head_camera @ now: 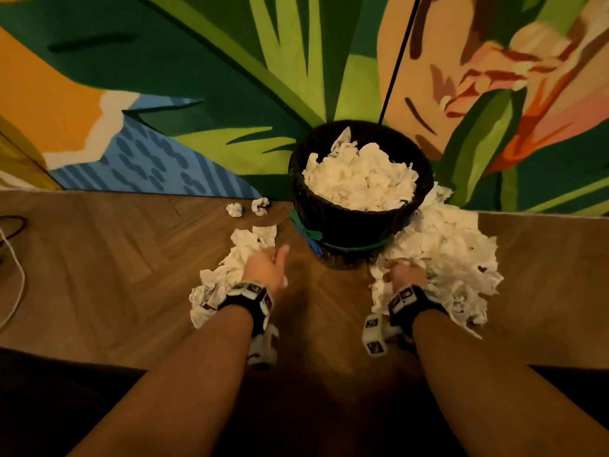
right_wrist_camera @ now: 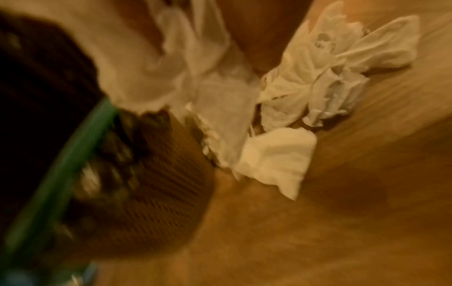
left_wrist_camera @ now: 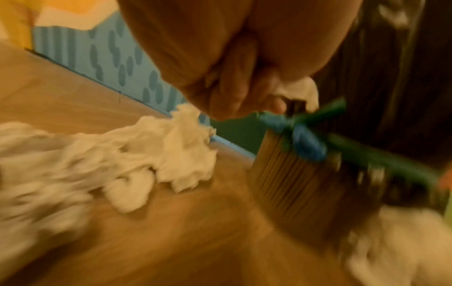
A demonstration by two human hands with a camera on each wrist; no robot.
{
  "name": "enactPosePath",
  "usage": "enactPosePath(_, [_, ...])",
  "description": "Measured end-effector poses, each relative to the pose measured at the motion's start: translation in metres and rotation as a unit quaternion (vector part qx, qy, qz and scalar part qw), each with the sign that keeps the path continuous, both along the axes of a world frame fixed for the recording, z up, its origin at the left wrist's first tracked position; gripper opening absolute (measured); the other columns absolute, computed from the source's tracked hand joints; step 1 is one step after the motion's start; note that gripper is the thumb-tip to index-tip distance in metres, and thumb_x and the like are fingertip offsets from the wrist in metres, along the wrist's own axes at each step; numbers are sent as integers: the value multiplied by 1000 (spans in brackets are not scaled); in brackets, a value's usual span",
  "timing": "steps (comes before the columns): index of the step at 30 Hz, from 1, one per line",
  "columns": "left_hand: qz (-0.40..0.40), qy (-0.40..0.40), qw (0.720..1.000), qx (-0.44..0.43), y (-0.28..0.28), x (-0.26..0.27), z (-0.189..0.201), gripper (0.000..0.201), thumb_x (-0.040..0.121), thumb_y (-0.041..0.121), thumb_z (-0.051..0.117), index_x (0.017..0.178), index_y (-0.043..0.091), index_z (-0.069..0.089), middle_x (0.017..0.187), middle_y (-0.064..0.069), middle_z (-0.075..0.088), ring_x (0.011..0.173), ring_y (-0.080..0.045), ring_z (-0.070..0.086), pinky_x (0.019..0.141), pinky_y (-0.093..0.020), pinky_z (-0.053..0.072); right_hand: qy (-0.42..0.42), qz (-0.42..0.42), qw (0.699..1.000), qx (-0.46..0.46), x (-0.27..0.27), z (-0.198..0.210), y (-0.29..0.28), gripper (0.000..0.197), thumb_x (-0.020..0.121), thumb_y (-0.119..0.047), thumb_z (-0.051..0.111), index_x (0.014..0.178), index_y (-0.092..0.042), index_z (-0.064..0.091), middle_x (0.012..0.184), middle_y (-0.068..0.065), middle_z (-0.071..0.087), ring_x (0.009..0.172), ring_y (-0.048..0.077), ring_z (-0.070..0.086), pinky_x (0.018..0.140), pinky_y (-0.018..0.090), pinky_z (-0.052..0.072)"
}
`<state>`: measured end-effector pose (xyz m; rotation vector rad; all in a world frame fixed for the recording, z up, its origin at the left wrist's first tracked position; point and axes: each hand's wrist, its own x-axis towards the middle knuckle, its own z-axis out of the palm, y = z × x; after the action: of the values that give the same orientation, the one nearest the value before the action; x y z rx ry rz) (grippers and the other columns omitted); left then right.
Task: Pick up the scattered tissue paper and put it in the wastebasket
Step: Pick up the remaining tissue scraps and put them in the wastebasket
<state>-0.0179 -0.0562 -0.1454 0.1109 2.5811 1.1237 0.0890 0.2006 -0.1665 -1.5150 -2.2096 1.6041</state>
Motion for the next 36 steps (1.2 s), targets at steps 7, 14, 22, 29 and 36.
enactPosePath(7, [121,102,930,331,36,-59,105,29,102,12,29,93,18,55,89,-5,57,76,-19,51,70,-30,43,260,-345,890,-144,-28,96,48,34,98,-40,35,78,-17,49,80,1,49,70,19,43,70,26,32])
enactPosePath(14, [-43,177,920,347,71,-53,135,26,96,9,54,117,20,45,90,3,57,59,3,51,56,-15,43,394,-188,896,-83,-57,153,39,36,91,-5,49,126,-13,54,116,6,59,100,19,62,88,33,54])
enactPosePath(22, [-214,274,936,45,82,-49,110,17,84,37,75,81,22,69,94,4,62,88,-14,58,82,-31,49,170,175,918,313,-54,138,1,11,79,-24,63,81,-32,70,85,-11,69,81,7,61,83,24,50])
enactPosePath(29, [-286,330,876,-204,89,-47,109,60,94,45,26,46,17,47,51,-3,50,75,-25,52,90,-37,38,-68,245,876,409,-76,140,-24,38,83,-41,51,100,-13,70,109,6,64,116,27,52,98,39,42])
enactPosePath(36, [-304,300,870,-246,95,-44,106,65,84,53,10,46,17,49,55,-3,51,80,-20,43,110,-40,25,4,240,912,332,-87,149,-17,26,75,-4,67,78,-29,69,96,1,63,82,18,60,70,26,50])
